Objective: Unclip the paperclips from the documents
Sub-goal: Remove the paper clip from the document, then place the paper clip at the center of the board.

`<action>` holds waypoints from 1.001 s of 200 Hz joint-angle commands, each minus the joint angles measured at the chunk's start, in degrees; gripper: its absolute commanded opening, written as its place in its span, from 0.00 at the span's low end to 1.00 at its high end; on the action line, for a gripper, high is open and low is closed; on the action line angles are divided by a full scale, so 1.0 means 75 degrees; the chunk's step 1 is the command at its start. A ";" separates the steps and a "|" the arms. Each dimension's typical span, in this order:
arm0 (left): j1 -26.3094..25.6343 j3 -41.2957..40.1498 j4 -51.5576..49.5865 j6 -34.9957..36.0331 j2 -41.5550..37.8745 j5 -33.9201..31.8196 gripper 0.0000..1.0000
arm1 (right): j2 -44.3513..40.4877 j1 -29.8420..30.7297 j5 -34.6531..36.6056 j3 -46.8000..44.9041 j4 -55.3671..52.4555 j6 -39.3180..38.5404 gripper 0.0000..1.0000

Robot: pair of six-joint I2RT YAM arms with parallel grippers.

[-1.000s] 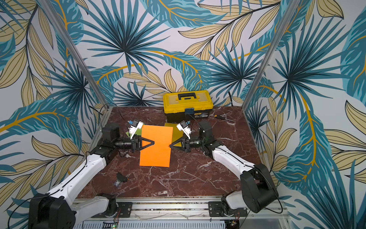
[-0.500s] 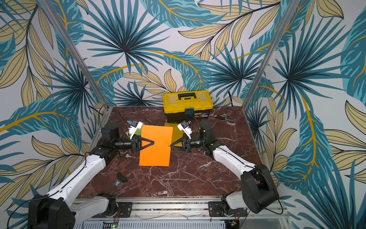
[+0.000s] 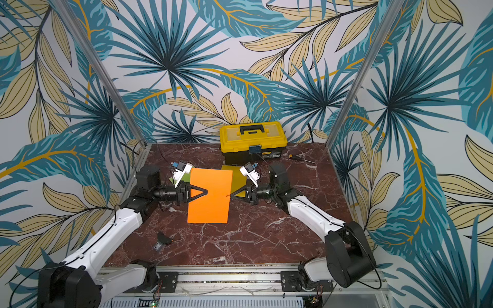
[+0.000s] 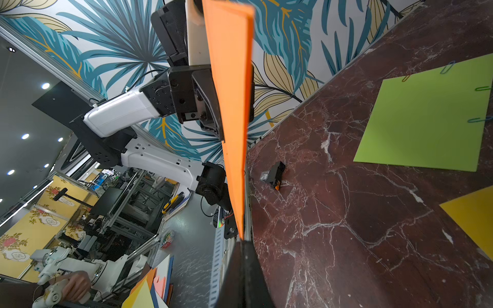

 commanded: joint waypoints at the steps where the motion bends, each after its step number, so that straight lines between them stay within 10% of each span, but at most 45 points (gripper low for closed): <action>1: 0.0087 -0.0107 0.0150 0.0113 -0.0155 -0.0010 0.00 | -0.0163 -0.0033 0.0066 -0.0051 -0.0301 -0.0227 0.00; 200: 0.0196 -0.0118 0.0151 0.0097 -0.0187 0.0012 0.00 | -0.0389 -0.0786 0.1032 -0.0159 -0.1760 -0.0997 0.00</action>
